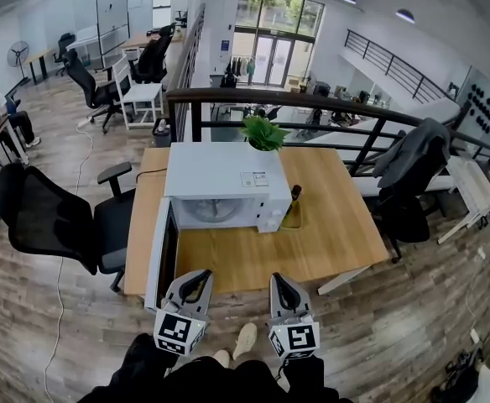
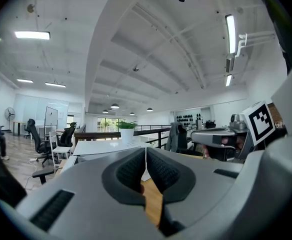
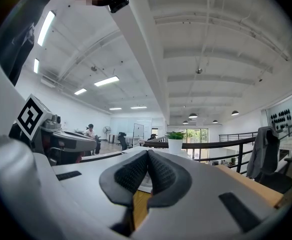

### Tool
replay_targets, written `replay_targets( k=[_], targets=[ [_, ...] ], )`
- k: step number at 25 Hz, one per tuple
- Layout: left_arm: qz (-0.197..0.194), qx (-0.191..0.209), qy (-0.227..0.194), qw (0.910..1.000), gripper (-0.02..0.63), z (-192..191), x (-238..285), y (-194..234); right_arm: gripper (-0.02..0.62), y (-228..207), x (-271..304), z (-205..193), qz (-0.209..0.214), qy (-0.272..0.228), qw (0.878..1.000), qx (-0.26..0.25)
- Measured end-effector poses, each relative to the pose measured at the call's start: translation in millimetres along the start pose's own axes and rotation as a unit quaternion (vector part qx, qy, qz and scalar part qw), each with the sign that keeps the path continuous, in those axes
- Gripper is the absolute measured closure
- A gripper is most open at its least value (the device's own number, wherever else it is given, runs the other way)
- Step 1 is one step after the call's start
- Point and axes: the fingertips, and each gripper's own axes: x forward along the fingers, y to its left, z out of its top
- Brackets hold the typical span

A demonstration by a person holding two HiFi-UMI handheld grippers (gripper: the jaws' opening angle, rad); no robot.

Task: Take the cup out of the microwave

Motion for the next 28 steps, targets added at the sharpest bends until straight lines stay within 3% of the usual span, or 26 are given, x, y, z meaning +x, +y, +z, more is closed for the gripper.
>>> replay_targets(
  k=[17,28],
  targets=[
    [0.069,-0.016,0.032,0.9970,0.578,-11,127,77,0.580,-60,159,-29,0.080,0.013,0.996,0.023],
    [0.118,-0.054,0.077,0.9885,0.578,-65,190,127,0.580,-67,239,-88,0.141,0.071,0.986,0.048]
  ],
)
